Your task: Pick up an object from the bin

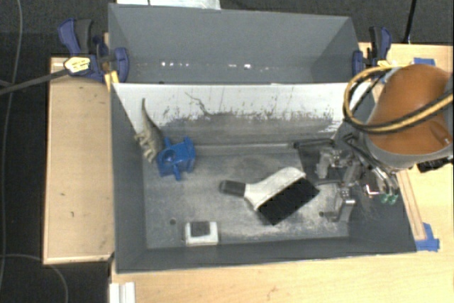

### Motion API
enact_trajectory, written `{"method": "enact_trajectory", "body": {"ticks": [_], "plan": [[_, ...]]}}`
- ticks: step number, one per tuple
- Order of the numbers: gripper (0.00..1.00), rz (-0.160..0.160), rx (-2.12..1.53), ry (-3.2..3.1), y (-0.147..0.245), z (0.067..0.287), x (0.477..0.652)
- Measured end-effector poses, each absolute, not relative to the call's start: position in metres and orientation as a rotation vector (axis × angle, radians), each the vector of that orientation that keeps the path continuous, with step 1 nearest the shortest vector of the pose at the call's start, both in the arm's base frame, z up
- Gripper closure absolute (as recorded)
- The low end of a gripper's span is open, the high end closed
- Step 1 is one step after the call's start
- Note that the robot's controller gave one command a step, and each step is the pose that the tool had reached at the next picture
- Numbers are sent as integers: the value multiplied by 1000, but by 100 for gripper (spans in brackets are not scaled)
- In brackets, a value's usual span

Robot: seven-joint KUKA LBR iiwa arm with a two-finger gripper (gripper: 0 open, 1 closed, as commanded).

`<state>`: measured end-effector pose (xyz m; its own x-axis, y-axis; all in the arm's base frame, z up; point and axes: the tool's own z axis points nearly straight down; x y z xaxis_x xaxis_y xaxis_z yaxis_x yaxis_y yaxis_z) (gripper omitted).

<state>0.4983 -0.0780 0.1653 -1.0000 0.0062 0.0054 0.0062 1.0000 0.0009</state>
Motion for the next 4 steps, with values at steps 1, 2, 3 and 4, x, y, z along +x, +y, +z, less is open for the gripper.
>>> {"method": "enact_trajectory", "body": {"ticks": [1,2,3,4], "plan": [[0,0,-6,-3144,-78,170,500],[0,3,36,-3150,-66,138,548],[0,1,83,-3146,-27,97,576],[0,5,213,-3148,-4,75,562]]}}
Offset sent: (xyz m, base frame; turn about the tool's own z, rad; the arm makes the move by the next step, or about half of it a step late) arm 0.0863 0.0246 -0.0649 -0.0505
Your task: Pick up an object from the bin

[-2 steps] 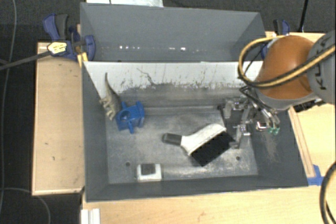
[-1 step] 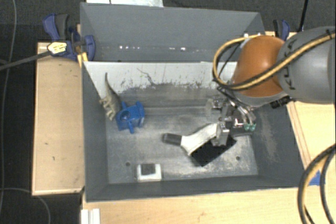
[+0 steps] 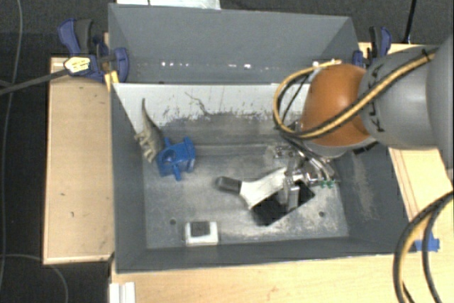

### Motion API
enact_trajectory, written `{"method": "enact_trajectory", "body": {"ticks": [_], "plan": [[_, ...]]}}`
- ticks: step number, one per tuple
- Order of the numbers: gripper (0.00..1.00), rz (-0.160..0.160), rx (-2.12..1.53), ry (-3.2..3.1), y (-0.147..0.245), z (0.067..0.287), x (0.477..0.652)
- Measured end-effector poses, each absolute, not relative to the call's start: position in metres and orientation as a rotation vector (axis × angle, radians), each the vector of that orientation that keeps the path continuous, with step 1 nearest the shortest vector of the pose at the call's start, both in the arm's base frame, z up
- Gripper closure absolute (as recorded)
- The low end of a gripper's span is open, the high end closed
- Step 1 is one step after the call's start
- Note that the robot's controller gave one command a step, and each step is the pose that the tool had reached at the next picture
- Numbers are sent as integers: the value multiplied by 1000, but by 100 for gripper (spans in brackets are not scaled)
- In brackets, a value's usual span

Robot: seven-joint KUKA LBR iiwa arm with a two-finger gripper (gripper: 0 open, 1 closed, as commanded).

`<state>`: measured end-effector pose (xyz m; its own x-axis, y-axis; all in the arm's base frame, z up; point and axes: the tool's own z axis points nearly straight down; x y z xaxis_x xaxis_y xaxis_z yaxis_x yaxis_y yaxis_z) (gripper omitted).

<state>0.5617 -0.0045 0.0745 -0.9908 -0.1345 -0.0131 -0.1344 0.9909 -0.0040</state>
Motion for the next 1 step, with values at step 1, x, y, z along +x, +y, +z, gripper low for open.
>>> {"method": "enact_trajectory", "body": {"ticks": [1], "plan": [[100,3,-48,3143,-8,73,580]]}}
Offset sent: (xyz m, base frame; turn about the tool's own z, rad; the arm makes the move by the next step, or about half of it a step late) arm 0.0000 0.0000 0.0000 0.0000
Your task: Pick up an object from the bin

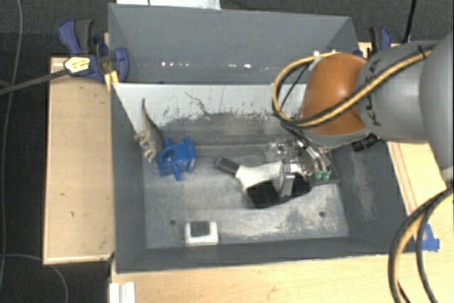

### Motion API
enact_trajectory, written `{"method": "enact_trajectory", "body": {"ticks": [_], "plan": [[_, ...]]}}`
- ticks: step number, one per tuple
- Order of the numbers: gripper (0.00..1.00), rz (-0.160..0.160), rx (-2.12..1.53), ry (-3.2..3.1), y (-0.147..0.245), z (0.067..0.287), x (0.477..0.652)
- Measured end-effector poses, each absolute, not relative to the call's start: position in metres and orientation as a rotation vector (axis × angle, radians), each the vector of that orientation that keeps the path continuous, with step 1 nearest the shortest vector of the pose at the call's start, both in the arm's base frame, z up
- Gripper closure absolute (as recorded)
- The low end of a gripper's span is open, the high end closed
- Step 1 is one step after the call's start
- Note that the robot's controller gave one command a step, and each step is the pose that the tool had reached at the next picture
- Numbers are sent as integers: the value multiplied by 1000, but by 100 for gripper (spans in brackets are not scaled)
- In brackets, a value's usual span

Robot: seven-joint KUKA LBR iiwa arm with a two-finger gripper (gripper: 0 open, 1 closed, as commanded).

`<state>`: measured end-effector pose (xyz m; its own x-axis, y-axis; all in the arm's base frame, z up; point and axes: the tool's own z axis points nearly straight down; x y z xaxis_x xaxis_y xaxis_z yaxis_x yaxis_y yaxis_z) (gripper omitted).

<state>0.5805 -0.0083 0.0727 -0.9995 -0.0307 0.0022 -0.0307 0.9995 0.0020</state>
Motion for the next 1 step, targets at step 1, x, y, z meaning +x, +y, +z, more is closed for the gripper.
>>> {"method": "enact_trajectory", "body": {"ticks": [1], "plan": [[100,-3,50,-3139,-8,73,581]]}}
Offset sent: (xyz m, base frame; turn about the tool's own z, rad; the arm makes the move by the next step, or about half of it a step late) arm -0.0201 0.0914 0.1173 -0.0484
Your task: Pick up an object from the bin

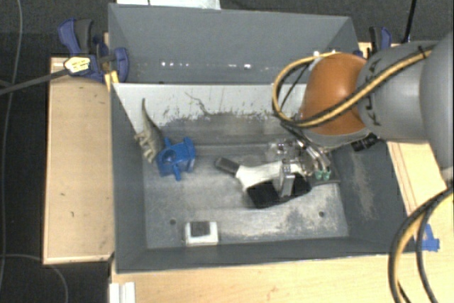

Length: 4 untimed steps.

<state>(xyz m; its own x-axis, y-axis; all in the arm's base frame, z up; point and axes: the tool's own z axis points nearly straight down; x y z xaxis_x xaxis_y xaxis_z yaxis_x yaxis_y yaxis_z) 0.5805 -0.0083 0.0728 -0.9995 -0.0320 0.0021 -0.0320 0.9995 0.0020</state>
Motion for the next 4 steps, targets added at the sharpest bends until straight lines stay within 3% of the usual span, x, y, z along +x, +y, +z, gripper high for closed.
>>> {"method": "enact_trajectory", "body": {"ticks": [1,2,3,4], "plan": [[100,1,74,-3138,30,121,570],[100,-8,61,-3147,2,135,577],[100,5,-1,-3140,21,168,561],[100,-5,76,-3142,52,234,572]]}}
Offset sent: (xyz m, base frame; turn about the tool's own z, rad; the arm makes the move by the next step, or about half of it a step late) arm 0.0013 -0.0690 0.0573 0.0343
